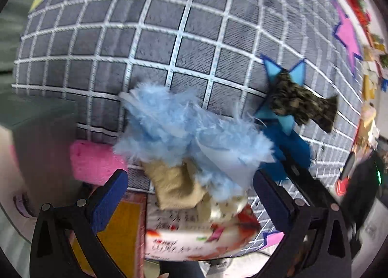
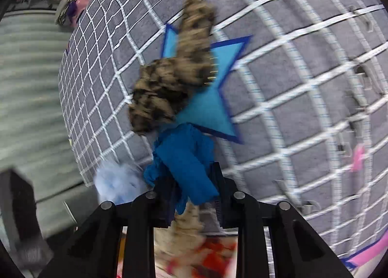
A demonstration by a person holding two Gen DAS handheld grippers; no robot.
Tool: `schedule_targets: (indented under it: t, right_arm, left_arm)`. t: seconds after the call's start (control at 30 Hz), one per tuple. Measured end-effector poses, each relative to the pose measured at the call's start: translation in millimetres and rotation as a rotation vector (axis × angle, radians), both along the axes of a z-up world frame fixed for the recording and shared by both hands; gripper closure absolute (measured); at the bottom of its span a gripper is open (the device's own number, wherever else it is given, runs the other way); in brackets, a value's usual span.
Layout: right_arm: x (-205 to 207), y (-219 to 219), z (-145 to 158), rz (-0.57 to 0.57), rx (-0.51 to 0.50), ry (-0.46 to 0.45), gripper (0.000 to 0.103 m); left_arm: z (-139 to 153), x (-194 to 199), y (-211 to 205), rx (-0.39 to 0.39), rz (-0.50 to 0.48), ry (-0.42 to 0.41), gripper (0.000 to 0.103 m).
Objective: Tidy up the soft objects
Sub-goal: 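Move both tools to the pile and grasp the blue cloth with right tool, then grasp the light-blue fluffy toy with left tool while right tool lifts the blue cloth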
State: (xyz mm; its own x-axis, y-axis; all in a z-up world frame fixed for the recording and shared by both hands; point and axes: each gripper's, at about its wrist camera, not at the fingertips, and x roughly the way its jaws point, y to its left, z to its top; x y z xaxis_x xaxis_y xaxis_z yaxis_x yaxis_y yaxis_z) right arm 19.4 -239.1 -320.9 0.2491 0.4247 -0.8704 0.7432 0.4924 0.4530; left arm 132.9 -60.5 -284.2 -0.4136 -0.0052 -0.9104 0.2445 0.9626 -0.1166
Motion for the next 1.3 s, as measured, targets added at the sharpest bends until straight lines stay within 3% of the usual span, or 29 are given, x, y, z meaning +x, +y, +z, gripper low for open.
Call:
schedule_targets:
  t: [0.13, 0.2, 0.23, 0.3, 0.4, 0.47, 0.57, 0.63, 0.67, 0.8, 0.9, 1.07, 1.2, 1.3]
  right_arm:
    - [-37.3, -21.1, 16.0, -0.011, -0.058, 0.001, 0.076]
    - [-50.9, -28.0, 19.3, -0.021, -0.07, 0.001, 0.076]
    - [-59.0, -31.8, 22.3, -0.026, -0.082, -0.003, 0.076]
    - [-70.1, -37.0, 25.9, -0.026, -0.1, -0.009, 0.076]
    - [-79.7, -40.8, 29.7, 0.004, -0.149, -0.002, 0.076]
    - [-80.1, -39.2, 30.6, 0.022, -0.176, 0.001, 0.076]
    - [-84.6, -40.8, 28.0, 0.055, -0.194, 0.018, 0.072]
    - [-88.7, -42.4, 25.7, 0.081, -0.193, 0.037, 0.042]
    - [-88.7, -42.6, 25.8, 0.093, -0.199, 0.041, 0.037]
    - [-91.0, -39.4, 34.2, 0.139, -0.227, -0.003, 0.037]
    - [-85.2, -30.7, 34.5, 0.165, -0.236, -0.006, 0.037]
    - [-71.0, -24.7, 27.0, 0.185, -0.254, 0.013, 0.037]
    - [-69.6, -25.9, 31.8, 0.17, -0.273, -0.005, 0.037]
    - [-68.0, -26.2, 30.3, 0.176, -0.276, -0.003, 0.037]
  left_arm:
    - [-27.8, 2.1, 1.0, 0.059, 0.084, 0.085, 0.003]
    - [-37.0, 0.2, 2.6, 0.055, 0.126, 0.14, 0.021]
    - [-40.3, -0.6, 3.4, 0.057, 0.142, 0.158, 0.025]
    - [-42.6, -0.8, 1.4, 0.043, 0.148, 0.156, 0.039]
    - [-38.8, 4.0, -10.4, -0.042, 0.108, 0.09, 0.058]
    - [-32.7, 8.5, -18.2, -0.096, 0.073, 0.034, 0.064]
    - [-30.8, 15.1, -29.1, -0.096, 0.006, -0.054, 0.064]
    - [-28.4, 16.2, -30.6, -0.089, -0.005, -0.08, 0.055]
    - [-26.3, 17.5, -30.5, -0.089, 0.002, -0.082, 0.049]
    - [-13.7, 32.9, -32.7, -0.099, 0.01, -0.121, 0.036]
    - [-5.6, 49.5, -28.0, -0.092, -0.011, -0.149, 0.032]
    - [0.5, 74.9, -13.3, -0.085, 0.025, -0.143, 0.031]
    - [19.6, 96.9, 5.7, -0.082, -0.021, -0.17, 0.031]
    - [23.9, 108.9, -2.4, -0.078, -0.052, -0.191, 0.029]
